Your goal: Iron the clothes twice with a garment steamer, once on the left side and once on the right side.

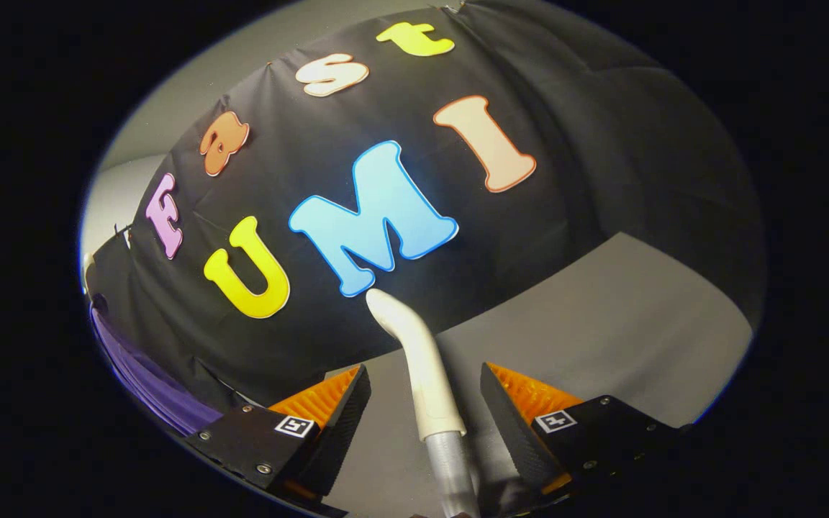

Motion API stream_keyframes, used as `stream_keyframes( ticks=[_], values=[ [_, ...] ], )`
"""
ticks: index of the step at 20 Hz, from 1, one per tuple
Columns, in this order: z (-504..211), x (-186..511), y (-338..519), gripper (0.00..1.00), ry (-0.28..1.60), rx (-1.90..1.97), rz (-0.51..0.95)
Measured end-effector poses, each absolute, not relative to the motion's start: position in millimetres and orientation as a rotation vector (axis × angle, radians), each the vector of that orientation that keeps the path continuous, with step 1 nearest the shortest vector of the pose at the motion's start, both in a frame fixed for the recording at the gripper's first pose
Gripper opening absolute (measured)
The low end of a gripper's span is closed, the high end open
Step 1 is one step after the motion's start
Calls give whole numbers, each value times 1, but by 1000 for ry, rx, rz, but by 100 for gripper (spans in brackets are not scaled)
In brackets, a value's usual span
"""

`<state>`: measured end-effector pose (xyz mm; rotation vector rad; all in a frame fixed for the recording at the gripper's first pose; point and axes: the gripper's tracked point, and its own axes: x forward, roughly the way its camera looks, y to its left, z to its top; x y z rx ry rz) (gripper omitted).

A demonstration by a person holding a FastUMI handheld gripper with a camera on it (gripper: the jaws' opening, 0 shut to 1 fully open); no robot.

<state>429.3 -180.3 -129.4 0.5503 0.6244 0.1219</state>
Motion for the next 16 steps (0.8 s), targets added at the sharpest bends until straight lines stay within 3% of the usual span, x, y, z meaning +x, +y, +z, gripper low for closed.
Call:
stream_keyframes(
  ticks=[14,16],
  values=[
    [-163,442,-148,93,888,937,287],
    [-166,443,-140,89,916,976,315]
  ],
)
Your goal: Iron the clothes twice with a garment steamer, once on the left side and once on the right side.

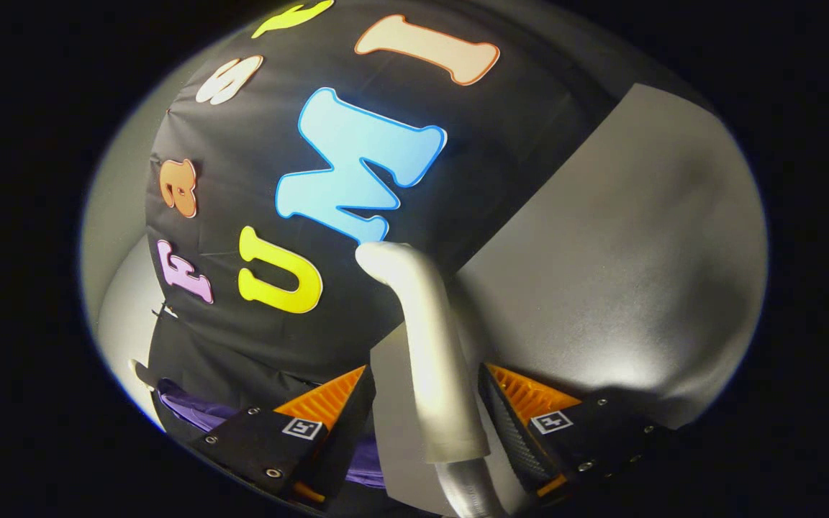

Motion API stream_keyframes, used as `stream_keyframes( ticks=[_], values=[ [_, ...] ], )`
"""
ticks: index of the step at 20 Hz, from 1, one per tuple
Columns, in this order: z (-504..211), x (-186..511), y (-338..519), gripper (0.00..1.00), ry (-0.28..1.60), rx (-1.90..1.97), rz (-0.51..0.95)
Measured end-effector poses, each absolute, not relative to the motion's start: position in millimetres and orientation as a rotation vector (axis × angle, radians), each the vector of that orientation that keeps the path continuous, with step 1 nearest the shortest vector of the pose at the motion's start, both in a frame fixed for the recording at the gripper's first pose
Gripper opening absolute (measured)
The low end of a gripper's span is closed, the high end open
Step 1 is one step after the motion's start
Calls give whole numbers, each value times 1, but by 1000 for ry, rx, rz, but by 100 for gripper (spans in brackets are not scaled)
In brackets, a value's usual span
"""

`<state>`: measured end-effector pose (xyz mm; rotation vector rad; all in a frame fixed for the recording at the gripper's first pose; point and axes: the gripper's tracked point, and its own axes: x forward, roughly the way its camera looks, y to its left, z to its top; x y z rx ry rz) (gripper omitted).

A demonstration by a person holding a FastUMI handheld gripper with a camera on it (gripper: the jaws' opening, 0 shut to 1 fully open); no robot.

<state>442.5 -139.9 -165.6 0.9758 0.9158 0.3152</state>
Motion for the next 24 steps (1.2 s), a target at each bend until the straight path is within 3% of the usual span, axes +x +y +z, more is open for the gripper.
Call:
stream_keyframes(
  ticks=[10,15,24],
  values=[
    [-176,433,-135,45,974,1071,337],
    [-161,421,-136,37,956,1111,348],
    [-88,348,-138,37,809,1098,329]
  ],
)
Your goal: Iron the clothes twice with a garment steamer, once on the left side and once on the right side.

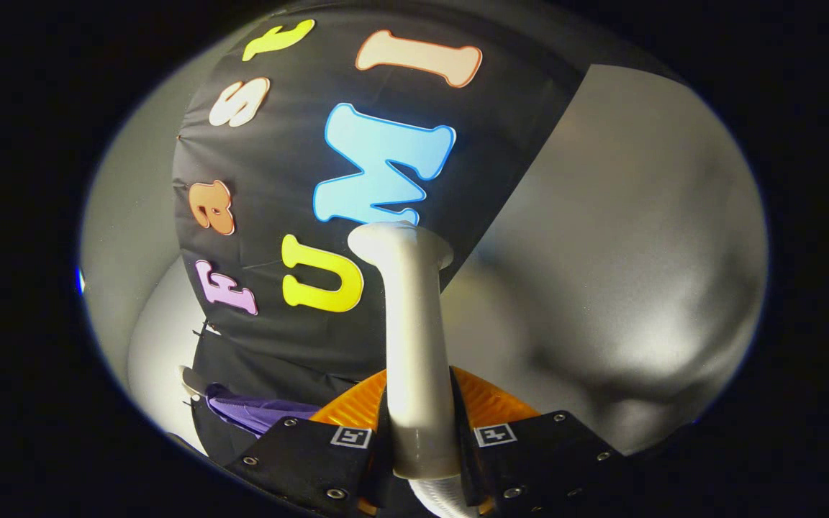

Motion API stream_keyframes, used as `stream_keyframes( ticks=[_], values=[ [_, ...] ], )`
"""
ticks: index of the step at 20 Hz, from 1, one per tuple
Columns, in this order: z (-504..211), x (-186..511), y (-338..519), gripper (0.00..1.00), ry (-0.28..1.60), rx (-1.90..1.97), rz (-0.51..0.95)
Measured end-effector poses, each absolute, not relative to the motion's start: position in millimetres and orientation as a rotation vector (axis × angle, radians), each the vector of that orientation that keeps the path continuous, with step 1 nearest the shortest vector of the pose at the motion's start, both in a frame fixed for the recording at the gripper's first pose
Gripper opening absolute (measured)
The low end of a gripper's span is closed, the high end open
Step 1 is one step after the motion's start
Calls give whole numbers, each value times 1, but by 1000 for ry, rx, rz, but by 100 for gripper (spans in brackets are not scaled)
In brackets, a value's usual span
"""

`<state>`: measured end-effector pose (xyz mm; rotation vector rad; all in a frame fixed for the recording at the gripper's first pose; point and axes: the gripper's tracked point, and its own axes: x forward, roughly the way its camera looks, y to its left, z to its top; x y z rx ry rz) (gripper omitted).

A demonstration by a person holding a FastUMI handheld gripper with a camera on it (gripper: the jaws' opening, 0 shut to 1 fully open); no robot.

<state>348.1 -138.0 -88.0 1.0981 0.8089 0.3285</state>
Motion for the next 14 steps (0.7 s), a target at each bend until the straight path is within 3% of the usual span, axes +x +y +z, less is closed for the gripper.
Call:
stream_keyframes(
  ticks=[14],
  values=[
    [0,214,-40,37,630,856,316]
  ],
)
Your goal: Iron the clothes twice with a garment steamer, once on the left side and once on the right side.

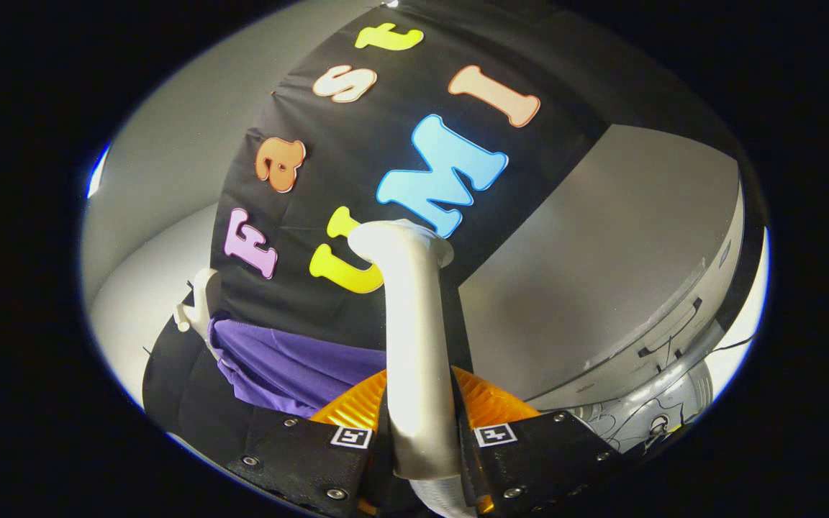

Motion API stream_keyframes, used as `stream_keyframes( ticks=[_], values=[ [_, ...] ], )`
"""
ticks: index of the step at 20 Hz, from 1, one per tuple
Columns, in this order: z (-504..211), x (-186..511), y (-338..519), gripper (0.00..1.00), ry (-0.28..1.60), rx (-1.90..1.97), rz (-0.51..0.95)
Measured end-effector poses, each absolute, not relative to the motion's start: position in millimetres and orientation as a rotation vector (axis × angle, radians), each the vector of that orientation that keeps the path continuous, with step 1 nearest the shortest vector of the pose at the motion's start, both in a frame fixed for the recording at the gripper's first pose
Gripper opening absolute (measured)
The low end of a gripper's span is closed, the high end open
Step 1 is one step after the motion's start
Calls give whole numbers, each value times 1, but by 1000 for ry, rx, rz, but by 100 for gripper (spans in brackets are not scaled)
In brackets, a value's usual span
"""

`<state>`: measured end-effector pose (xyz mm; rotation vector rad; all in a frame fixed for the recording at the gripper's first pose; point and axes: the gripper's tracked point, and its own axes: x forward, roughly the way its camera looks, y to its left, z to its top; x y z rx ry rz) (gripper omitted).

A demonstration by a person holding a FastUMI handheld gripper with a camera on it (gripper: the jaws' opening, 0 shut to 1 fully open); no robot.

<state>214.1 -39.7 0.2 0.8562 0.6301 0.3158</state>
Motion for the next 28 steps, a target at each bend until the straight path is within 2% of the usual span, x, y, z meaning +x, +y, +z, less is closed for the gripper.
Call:
stream_keyframes(
  ticks=[15,28],
  values=[
    [100,145,87,37,176,386,256],
    [100,144,170,37,-114,3,158]
  ],
)
